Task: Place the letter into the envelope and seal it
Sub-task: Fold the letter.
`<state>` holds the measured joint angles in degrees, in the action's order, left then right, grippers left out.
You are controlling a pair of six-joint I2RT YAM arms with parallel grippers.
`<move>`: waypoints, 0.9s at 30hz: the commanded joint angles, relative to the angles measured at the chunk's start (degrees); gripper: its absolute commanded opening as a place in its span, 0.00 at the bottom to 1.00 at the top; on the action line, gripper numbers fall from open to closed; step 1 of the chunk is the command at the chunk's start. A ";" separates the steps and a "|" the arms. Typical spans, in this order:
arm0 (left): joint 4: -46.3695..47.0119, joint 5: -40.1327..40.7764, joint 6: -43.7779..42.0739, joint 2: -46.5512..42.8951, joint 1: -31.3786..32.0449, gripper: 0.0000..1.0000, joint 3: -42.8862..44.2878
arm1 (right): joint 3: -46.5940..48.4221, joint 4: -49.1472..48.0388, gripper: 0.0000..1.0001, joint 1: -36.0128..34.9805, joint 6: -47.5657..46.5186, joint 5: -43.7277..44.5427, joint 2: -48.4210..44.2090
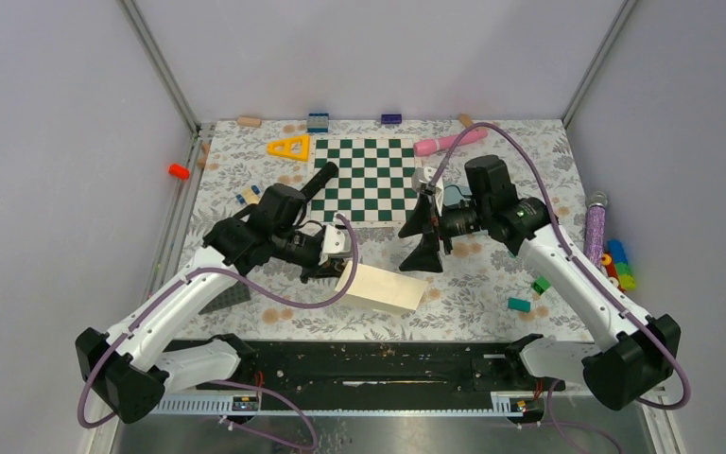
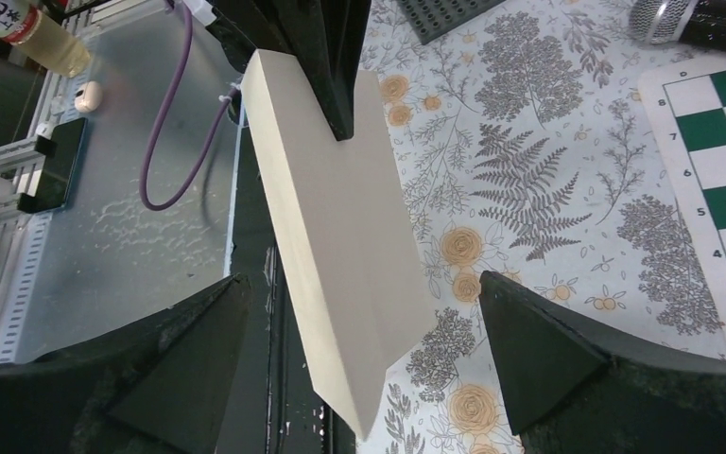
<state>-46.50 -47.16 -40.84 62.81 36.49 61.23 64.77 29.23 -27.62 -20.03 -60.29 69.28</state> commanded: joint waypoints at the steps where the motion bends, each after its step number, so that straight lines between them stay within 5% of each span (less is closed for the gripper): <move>1: 0.44 -3.16 -1.66 0.38 0.23 0.00 -0.90 | -0.22 -1.66 0.97 -0.89 -0.04 -3.40 1.37; 13: 0.42 -3.91 -1.07 0.22 0.25 0.00 -1.03 | -4.13 -1.02 0.79 -3.12 -3.75 -4.98 2.19; 19: 0.23 -4.32 -0.82 0.32 0.16 0.00 -0.98 | -4.22 1.42 0.61 -4.07 -6.95 -4.36 3.42; 27: -0.41 -5.36 -0.55 1.30 -0.62 0.00 -0.24 | -3.51 5.97 0.56 -6.61 -12.57 -0.57 3.87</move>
<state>-47.11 -49.34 -40.88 63.55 36.36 60.29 60.51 32.49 -33.04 -28.51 -62.41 73.17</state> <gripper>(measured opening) 0.006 0.585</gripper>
